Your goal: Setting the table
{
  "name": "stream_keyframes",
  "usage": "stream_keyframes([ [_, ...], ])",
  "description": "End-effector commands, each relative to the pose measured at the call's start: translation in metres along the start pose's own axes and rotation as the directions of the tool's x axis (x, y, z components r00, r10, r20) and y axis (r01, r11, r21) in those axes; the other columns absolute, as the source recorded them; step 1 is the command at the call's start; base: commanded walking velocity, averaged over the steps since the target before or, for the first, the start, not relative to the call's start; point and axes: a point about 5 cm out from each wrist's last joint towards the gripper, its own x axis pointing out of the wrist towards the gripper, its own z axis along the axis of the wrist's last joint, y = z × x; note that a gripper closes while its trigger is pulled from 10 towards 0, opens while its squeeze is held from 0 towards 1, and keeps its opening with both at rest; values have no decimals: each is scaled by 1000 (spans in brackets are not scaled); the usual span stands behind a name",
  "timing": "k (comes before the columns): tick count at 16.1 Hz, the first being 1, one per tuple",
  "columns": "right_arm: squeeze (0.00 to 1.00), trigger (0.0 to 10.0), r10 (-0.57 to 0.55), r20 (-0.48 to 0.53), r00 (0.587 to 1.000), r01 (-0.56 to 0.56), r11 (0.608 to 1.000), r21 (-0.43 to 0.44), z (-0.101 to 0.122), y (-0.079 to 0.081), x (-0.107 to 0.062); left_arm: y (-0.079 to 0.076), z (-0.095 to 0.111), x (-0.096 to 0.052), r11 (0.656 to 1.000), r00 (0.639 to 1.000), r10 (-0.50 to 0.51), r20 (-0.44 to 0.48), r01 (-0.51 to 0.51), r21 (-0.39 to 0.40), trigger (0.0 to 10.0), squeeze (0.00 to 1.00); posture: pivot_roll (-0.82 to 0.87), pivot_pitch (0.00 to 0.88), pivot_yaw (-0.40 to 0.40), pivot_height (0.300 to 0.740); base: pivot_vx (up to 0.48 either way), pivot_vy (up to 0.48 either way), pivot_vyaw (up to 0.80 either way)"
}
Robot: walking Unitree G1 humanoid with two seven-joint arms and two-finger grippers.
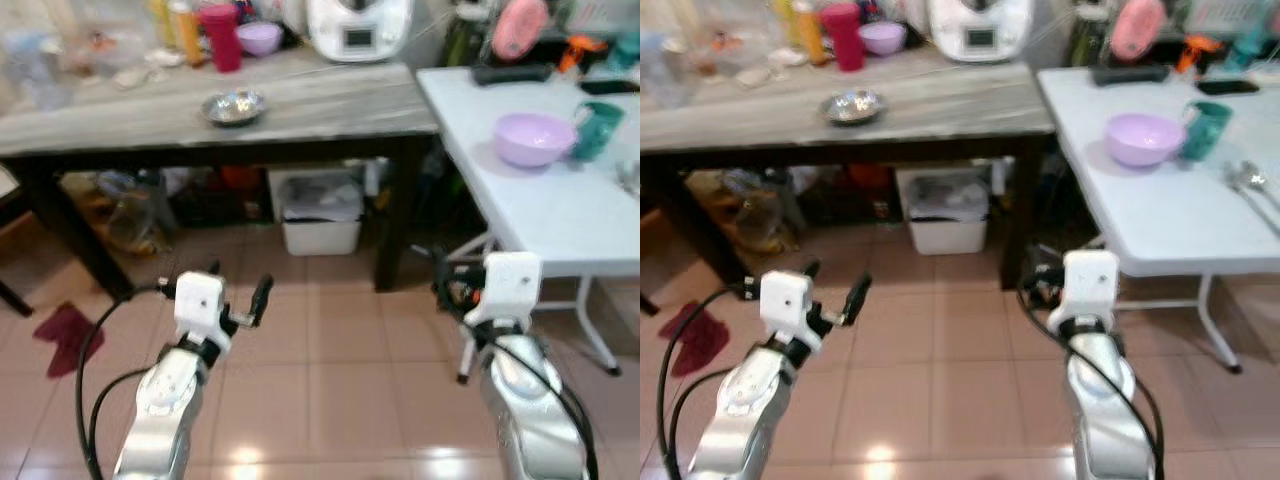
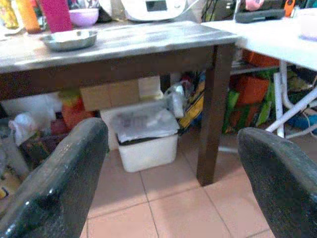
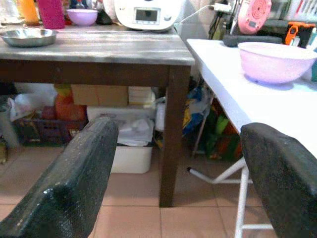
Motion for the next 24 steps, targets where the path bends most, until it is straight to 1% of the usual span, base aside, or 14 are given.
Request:
stream_keyframes([
  [1, 0, 10000, -16, 5, 1000, 16, 1000, -2, 2, -3, 1, -1, 3, 2, 1000, 1000, -6, 10, 6, 0, 10000, 0, -216, 60, 53, 740, 0, -480, -575],
  [2, 0, 10000, -16, 5, 1000, 16, 1000, -3, 2, -3, 1, -1, 4, 2, 1000, 1000, -8, 11, 8, -1, 10000, 0, -217, 61, 56, 740, 0, -480, -581],
  [4, 0, 10000, -20, 8, 1000, 20, 1000, -1, 2, -4, 1, -1, 4, 4, 1000, 1000, -10, 12, 10, -2, 10000, 0, -216, 60, 59, 740, 0, 0, -503],
  [5, 0, 10000, -20, 8, 1000, 20, 1000, -1, 2, -3, 2, -1, 4, 4, 1000, 1000, -12, 12, 12, -3, 10000, 0, -216, 59, 62, 740, 0, 0, 0],
  [6, 0, 10000, -19, 9, 1000, 20, 1000, -1, 2, -2, 1, -3, 4, 4, 1000, 1000, -20, 11, 20, -3, 10000, 0, -216, 59, 64, 740, 0, -480, 0],
  [10, 0, 10000, -21, 12, 1000, 21, 1000, 1, 2, -2, 2, -3, 4, 4, 1000, 1000, -23, 9, 23, -3, 10000, 0, -214, 58, 67, 740, 0, 0, 0],
  [22, 0, 10000, -18, 17, 1000, 18, 1000, -3, 2, -2, 5, -4, 5, 6, 1000, 1000, -21, 13, 20, 4, 10000, 0, -211, 50, 61, 740, 0, -476, 0],
  [24, 0, 10000, -20, 16, 1000, 20, 1000, -2, 2, -2, 5, -4, 5, 6, 999, 1000, -12, 19, 13, -33, 10000, 0, -212, 52, 60, 740, 0, 0, 0],
])
